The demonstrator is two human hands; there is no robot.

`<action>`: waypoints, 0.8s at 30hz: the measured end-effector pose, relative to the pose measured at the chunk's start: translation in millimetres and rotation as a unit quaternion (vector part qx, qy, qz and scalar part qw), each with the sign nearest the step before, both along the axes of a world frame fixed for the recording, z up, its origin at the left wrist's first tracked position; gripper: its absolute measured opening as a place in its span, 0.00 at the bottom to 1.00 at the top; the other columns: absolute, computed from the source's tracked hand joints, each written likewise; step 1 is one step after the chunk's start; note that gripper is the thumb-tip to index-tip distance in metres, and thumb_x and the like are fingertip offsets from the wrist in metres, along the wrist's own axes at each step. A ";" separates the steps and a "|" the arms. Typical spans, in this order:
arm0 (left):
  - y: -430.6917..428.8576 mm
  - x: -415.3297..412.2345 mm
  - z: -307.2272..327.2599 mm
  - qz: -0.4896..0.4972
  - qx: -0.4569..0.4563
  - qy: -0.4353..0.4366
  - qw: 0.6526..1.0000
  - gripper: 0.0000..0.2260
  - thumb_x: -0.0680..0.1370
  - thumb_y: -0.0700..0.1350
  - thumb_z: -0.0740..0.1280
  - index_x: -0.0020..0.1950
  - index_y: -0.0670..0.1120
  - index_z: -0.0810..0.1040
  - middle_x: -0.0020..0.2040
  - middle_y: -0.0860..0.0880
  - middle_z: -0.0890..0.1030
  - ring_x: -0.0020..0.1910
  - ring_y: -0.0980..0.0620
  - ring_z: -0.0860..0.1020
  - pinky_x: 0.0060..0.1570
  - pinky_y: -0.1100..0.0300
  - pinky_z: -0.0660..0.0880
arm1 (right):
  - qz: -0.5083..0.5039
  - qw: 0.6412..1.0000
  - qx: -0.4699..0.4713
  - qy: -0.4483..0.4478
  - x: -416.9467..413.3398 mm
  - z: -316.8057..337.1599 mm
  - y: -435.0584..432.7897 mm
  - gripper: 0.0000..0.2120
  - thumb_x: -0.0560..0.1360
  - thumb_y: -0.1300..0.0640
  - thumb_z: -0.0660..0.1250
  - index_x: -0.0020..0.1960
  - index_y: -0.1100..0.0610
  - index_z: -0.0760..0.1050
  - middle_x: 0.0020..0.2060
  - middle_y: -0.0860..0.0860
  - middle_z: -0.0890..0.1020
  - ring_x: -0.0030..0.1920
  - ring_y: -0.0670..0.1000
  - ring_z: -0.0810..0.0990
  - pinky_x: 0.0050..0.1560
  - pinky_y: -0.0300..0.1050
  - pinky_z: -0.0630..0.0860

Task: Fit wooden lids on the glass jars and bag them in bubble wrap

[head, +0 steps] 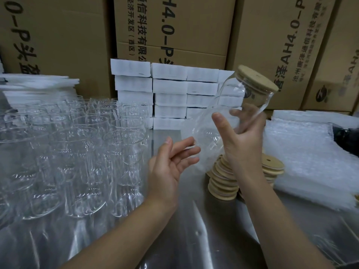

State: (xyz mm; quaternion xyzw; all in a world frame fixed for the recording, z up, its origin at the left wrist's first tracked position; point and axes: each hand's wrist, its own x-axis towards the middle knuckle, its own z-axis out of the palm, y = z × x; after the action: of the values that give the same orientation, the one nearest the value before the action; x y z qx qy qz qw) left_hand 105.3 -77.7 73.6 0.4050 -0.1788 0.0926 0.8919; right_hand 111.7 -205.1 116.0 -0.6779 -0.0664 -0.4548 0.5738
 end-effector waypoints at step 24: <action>-1.3 6.0 -19.3 0.186 0.263 -0.113 0.940 0.46 0.59 0.57 0.79 0.74 0.60 0.61 0.69 0.60 0.72 0.67 0.66 0.70 0.64 0.66 0.70 | 0.153 0.939 -0.202 0.232 -7.7 0.4 -0.3 0.34 0.51 0.27 0.68 0.53 0.37 0.67 0.56 0.35 0.67 0.56 0.38 0.71 0.47 0.37 0.70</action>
State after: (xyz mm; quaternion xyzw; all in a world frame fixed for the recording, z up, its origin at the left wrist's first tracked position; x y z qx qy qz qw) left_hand 111.3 -78.9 54.3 0.6377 -0.2176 0.2518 0.6947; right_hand 104.1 -205.4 116.5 -0.8479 -0.1244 -0.1684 0.4870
